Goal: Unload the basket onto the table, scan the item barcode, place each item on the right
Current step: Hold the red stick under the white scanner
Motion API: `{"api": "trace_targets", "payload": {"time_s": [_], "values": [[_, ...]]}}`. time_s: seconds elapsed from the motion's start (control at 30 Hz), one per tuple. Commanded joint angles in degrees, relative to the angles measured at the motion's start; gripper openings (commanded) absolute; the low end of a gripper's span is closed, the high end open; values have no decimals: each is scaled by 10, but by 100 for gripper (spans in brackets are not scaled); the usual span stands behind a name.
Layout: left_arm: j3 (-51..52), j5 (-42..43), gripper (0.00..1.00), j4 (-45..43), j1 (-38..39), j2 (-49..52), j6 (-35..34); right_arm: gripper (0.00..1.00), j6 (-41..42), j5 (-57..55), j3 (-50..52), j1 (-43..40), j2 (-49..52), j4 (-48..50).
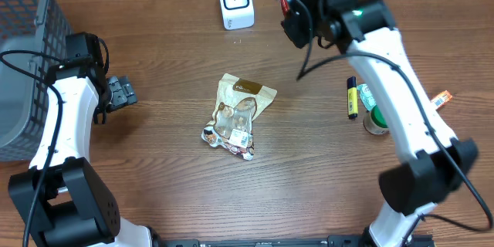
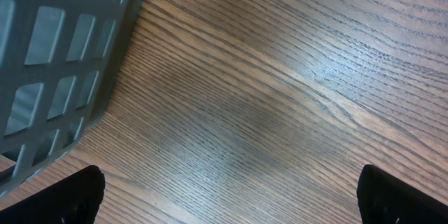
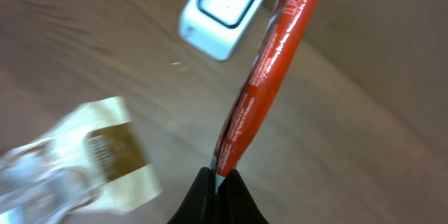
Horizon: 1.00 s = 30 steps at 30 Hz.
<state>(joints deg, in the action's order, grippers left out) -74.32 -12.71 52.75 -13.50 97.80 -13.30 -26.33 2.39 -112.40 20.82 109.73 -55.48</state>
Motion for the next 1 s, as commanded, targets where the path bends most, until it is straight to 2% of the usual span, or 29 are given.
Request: {"api": "trace_targets", "payload": {"time_s": [0.0, 0.2, 0.47, 0.87, 0.97], "values": [[-9, -8, 100, 1, 4, -12, 7, 3, -70, -92, -8, 30, 49, 56], [-8, -8, 100, 1, 4, -12, 6, 3, -143, -227, -8, 68, 123, 184], [-9, -8, 100, 1, 4, -12, 7, 3, -157, -348, -7, 80, 235, 320], [-9, -8, 100, 1, 4, -12, 6, 3, -159, -378, -7, 85, 266, 372], [-9, -8, 100, 1, 4, -12, 6, 3, -120, -400, -7, 88, 249, 369]]}}
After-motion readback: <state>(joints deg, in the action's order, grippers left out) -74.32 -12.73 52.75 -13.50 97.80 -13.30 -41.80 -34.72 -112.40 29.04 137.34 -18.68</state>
